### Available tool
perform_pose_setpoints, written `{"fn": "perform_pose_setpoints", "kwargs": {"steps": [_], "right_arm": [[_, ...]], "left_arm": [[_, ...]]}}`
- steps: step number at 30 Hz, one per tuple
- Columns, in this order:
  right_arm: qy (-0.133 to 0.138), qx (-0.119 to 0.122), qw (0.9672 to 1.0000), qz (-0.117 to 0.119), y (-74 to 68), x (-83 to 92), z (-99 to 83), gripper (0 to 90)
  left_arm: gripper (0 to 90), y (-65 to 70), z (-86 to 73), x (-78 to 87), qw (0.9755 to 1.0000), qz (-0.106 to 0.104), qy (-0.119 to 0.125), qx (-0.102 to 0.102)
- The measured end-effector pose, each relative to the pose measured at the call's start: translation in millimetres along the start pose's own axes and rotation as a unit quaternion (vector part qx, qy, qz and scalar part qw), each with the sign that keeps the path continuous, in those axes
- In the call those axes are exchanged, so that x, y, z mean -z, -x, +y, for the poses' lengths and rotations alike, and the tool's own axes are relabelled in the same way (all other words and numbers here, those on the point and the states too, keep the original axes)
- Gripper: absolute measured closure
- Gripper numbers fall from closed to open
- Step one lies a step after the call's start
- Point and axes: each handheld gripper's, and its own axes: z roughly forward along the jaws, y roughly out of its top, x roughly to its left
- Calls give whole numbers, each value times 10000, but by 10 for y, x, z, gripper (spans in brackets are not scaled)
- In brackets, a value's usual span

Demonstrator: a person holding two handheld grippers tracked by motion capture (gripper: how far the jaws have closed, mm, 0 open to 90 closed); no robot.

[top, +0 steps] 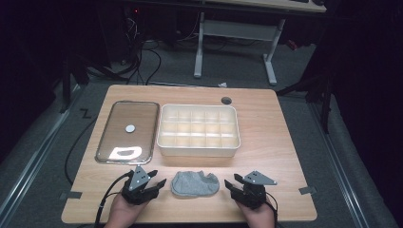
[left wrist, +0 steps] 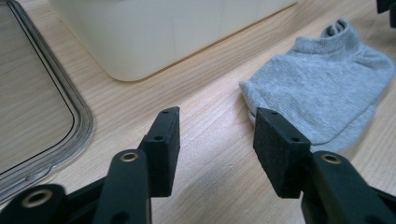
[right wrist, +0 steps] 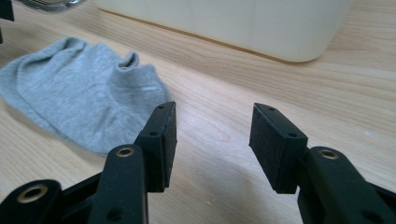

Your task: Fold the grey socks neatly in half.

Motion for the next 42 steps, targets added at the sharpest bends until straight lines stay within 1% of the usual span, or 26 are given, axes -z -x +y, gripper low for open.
{"fn": "perform_pose_setpoints", "kwargs": {"steps": [2,4,6,9,10,13,16,21,22,30,34,36,38,42], "right_arm": [[6,14,10000,-55,4,1,1,515],[41,-6,9999,-115,-5,-5,-4,486],[53,33,9998,-166,-17,-13,-19,475],[11,34,10000,-75,-28,-29,-30,468],[-18,49,10000,-60,-34,-37,-33,459],[-6,37,10000,17,-54,-44,-35,458],[23,96,9999,19,-63,-43,-31,466],[72,106,9999,58,-61,-27,-27,491],[99,76,9999,72,-62,-24,-27,493],[124,83,9999,44,-64,-14,-21,489],[100,75,9999,-28,-77,-19,-19,466],[83,82,9999,-77,-89,-21,-18,474],[73,86,9999,-59,-102,-24,-13,476],[46,8,10000,16,-151,-43,9,486]], "left_arm": [[493,-7,1,-15,10000,-6,2,52],[486,-9,1,-24,10000,-27,-6,79],[480,-5,-1,-27,10000,-42,-24,70],[473,-3,-3,-25,10000,-49,-26,77],[469,1,-4,-14,9999,-91,-15,102],[466,6,-5,-7,9999,-112,-5,116],[466,6,-5,-6,9998,-121,-5,127],[465,10,-5,-12,9998,-153,-19,128],[465,11,-5,-14,9998,-155,-29,126],[466,16,-6,-18,9999,-119,-44,102],[459,25,-6,-21,9999,-96,-50,76],[455,32,-5,-25,9999,-96,-40,82],[452,43,-3,-31,9999,-108,-38,86],[444,83,7,-62,9998,-179,-56,95]]}}
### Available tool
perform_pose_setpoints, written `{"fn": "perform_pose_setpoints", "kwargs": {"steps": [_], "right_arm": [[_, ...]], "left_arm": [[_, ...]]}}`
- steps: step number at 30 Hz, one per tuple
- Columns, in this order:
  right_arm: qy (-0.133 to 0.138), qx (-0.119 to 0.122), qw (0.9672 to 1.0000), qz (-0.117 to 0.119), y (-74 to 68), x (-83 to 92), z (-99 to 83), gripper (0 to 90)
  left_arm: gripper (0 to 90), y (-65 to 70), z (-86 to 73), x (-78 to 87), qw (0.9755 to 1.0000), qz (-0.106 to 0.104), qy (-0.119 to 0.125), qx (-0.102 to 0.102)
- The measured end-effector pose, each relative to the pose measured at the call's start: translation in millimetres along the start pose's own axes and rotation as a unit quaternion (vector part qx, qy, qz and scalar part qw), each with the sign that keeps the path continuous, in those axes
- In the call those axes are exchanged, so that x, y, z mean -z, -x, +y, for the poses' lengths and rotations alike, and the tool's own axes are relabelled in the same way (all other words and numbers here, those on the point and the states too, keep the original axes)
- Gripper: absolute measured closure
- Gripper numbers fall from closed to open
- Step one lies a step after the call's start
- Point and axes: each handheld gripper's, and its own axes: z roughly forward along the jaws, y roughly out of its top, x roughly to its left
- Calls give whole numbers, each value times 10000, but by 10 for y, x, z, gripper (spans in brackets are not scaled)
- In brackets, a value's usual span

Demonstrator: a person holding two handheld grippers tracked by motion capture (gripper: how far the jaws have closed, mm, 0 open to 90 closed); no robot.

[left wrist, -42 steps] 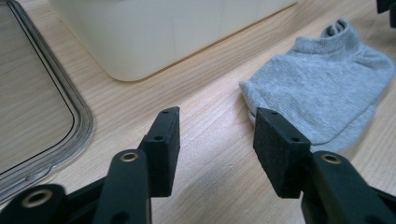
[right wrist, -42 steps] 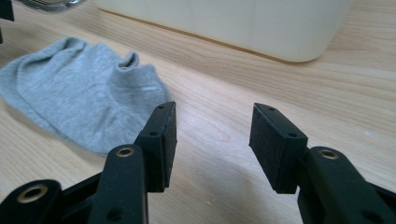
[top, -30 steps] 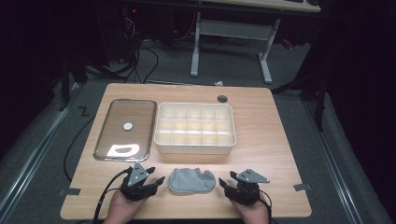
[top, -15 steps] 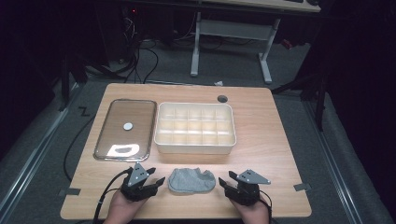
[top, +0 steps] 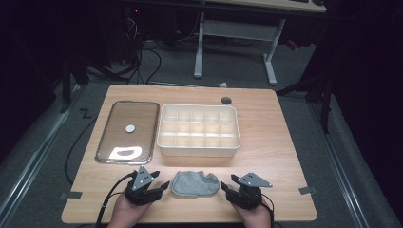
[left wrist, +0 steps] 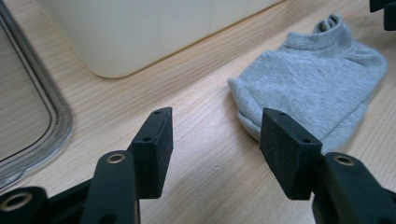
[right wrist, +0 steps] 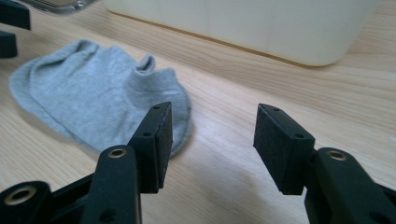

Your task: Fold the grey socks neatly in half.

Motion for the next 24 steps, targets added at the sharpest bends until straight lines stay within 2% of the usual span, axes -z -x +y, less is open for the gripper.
{"fn": "perform_pose_setpoints", "kwargs": {"steps": [2,6,10,14,21,24], "right_arm": [[-2,-120,9999,119,-21,-15,17,496],[-41,-209,9992,338,-73,-54,54,529],[-102,-191,9991,360,-132,-102,65,579],[-254,-176,9989,340,-180,-146,62,611],[-454,-81,9987,198,-205,-234,61,586],[-553,-39,9982,210,-211,-286,55,555]], "left_arm": [[431,27,13,-20,10000,-56,-16,-28],[432,81,35,-63,9999,-137,9,-31],[460,127,65,-109,9997,-245,-1,-68],[539,180,83,-144,9994,-283,-40,-173],[600,229,71,-203,9989,-268,-202,-313],[603,238,50,-204,9983,-137,-355,-438]]}}
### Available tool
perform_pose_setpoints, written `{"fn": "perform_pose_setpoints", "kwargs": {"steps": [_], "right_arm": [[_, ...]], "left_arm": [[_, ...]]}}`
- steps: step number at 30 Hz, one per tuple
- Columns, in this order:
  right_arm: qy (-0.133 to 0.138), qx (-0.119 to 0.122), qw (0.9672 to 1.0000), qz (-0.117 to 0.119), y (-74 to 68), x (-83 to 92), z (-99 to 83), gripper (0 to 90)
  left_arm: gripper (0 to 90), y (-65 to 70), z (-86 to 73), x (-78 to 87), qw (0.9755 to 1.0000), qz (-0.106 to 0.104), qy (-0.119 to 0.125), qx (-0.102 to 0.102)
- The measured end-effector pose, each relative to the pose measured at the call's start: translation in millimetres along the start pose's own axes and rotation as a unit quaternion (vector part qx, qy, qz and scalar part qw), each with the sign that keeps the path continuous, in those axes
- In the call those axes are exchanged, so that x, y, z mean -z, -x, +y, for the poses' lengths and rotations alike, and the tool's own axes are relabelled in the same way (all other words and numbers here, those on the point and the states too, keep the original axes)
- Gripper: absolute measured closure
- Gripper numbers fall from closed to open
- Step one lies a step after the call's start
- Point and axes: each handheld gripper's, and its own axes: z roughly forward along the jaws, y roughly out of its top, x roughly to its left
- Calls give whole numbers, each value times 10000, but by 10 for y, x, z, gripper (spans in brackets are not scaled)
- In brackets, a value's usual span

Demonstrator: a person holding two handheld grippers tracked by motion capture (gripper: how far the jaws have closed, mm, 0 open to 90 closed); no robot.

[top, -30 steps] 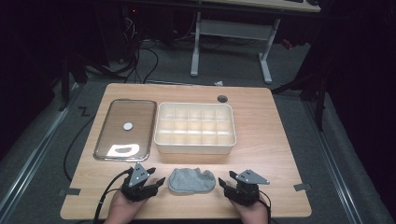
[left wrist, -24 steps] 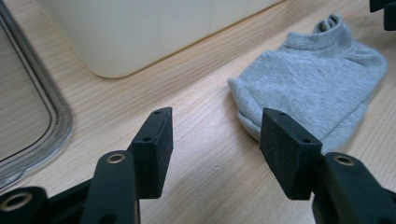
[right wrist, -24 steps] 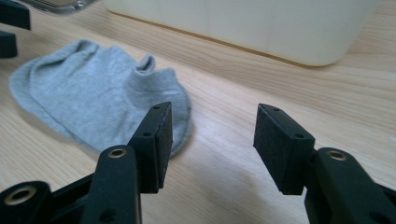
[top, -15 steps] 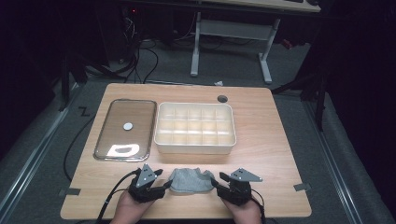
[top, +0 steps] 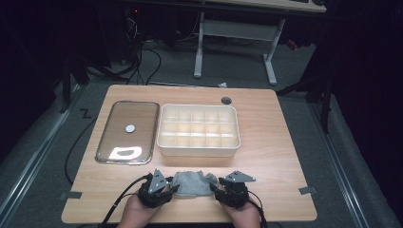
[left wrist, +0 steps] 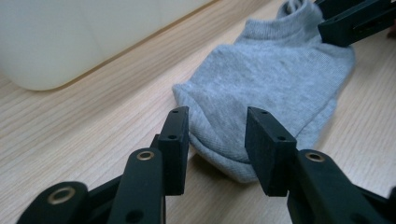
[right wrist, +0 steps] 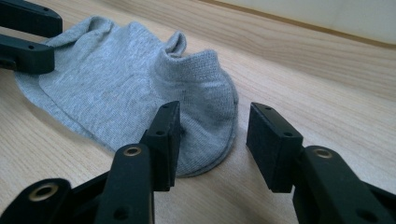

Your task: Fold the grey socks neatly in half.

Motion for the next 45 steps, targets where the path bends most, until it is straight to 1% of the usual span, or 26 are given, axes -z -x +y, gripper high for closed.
{"fn": "perform_pose_setpoints", "kwargs": {"steps": [5,9,10,11,12,14,15,16,17,19,22,23,24,26,27,28,29,30,33,37,38,39,40,43,44,45], "right_arm": [[45,107,9999,-6,-28,-18,-6,583],[11,121,9999,71,-51,-22,-4,650],[-11,128,9998,130,-55,-24,0,705],[-11,128,9998,130,-55,-24,0,705],[-28,102,9998,186,-56,-23,-2,767],[-55,89,9997,235,-62,-20,-3,781],[-40,128,9997,225,-63,-22,-5,792],[-36,148,9996,223,-63,-23,-6,794],[-40,159,9996,222,-65,-23,-5,796],[-39,176,9996,230,-66,-23,-5,800],[-53,175,9995,250,-63,-22,-4,803],[-53,175,9995,250,-63,-22,-4,803],[-44,176,9995,245,-65,-22,-7,804],[-30,192,9995,240,-64,-22,-10,805],[-30,192,9995,240,-64,-22,-10,805],[-26,195,9995,243,-62,-21,-12,806],[-26,195,9995,243,-62,-21,-12,806],[-27,199,9995,241,-63,-21,-11,808],[-30,190,9995,236,-67,-19,-9,814],[0,174,9993,335,-61,9,-14,827],[80,66,9988,473,-54,50,-11,831],[80,66,9988,473,-54,50,-11,831],[256,-46,9975,651,-45,119,3,833],[476,-109,9953,833,-55,209,28,838],[543,-105,9946,873,-68,237,40,839],[543,-105,9946,873,-68,237,40,839]], "left_arm": [[615,34,-23,24,9998,83,-88,-155],[615,40,-41,47,9997,92,-95,-189],[614,39,-51,58,9998,77,-91,-173],[612,39,-51,58,9998,77,-91,-173],[610,38,-52,69,9997,67,-116,-181],[603,38,-48,73,9997,69,-121,-180],[584,50,-12,111,9999,80,72,-130],[584,50,-12,111,9999,80,72,-130],[589,73,67,166,9990,44,437,-39],[656,102,208,161,9983,-117,572,13],[740,184,361,11,9993,-108,343,-109],[759,184,361,11,9993,-108,343,-109],[774,225,419,-120,9997,-101,155,-133],[805,234,435,-233,9999,-119,-39,-101],[817,234,435,-233,9999,-119,-39,-101],[825,229,422,-342,9997,-55,-227,-59],[830,229,422,-342,9997,-55,-227,-59],[839,213,391,-414,9994,-37,-345,12],[847,211,379,-415,9995,-20,-303,45],[847,245,374,-418,9995,89,-291,-16],[847,265,371,-422,9995,151,-278,-67],[847,265,371,-422,9995,151,-278,-67],[847,296,372,-428,9992,225,-272,-165],[844,335,378,-437,9988,290,-280,-279],[840,379,384,-453,9983,363,-262,-387],[836,379,384,-453,9983,363,-262,-387]]}}
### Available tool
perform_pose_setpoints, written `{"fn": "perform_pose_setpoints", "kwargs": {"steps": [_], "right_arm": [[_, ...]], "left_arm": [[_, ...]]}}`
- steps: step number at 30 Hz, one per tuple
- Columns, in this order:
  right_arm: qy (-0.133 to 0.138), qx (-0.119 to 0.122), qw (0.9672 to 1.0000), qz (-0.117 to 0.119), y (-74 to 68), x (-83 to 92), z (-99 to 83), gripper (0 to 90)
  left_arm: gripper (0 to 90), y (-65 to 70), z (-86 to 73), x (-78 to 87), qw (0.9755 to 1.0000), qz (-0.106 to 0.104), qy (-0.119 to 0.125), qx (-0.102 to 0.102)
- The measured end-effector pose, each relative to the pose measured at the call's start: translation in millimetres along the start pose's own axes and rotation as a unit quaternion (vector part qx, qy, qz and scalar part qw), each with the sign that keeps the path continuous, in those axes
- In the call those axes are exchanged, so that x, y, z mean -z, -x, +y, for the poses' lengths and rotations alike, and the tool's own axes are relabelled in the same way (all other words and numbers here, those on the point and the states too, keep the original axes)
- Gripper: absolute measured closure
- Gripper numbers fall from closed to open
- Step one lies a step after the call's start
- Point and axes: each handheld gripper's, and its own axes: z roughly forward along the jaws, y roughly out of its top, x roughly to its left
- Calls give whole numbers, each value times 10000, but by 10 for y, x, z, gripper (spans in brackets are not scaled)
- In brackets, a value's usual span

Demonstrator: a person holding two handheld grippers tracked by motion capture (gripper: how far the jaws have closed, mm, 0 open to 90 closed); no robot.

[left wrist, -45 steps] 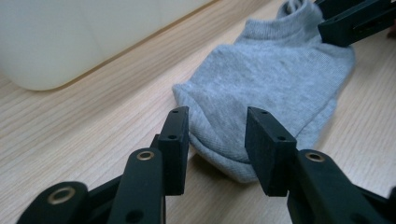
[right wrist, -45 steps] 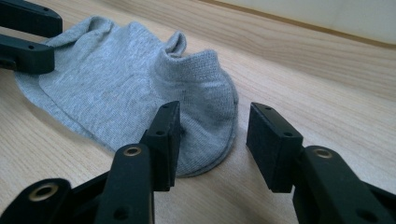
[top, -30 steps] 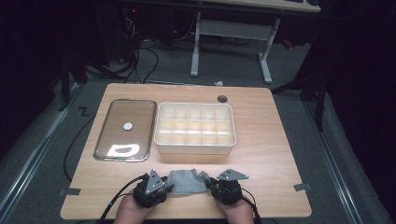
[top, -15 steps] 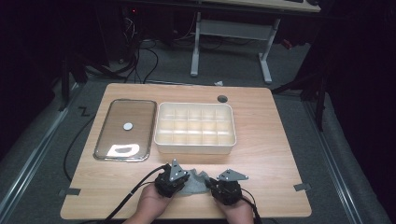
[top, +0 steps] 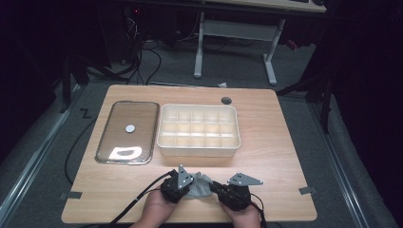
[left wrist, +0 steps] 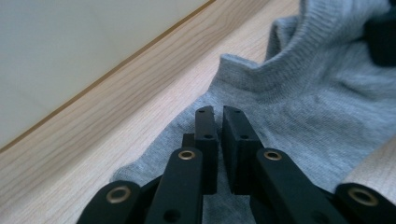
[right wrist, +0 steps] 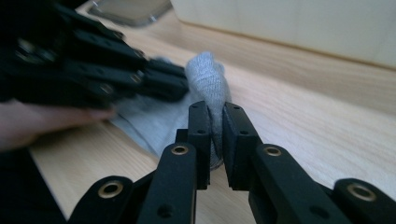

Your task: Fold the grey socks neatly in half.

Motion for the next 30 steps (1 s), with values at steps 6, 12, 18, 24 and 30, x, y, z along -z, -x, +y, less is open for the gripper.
{"fn": "perform_pose_setpoints", "kwargs": {"steps": [6,12,18,24,30], "right_arm": [[352,127,9993,8,-120,90,83,843],[359,96,9991,-221,-25,111,51,840],[376,38,9987,-350,47,141,27,839],[303,146,9982,-495,40,144,17,836],[237,222,9979,-561,0,116,37,835]], "left_arm": [[818,133,66,-42,9995,135,-42,-289],[683,74,102,-32,9999,-36,-35,-100],[564,-165,-51,254,9986,-93,249,454],[501,-346,-362,433,9885,-668,271,1331],[488,-338,-332,364,9842,-946,286,1472]]}}
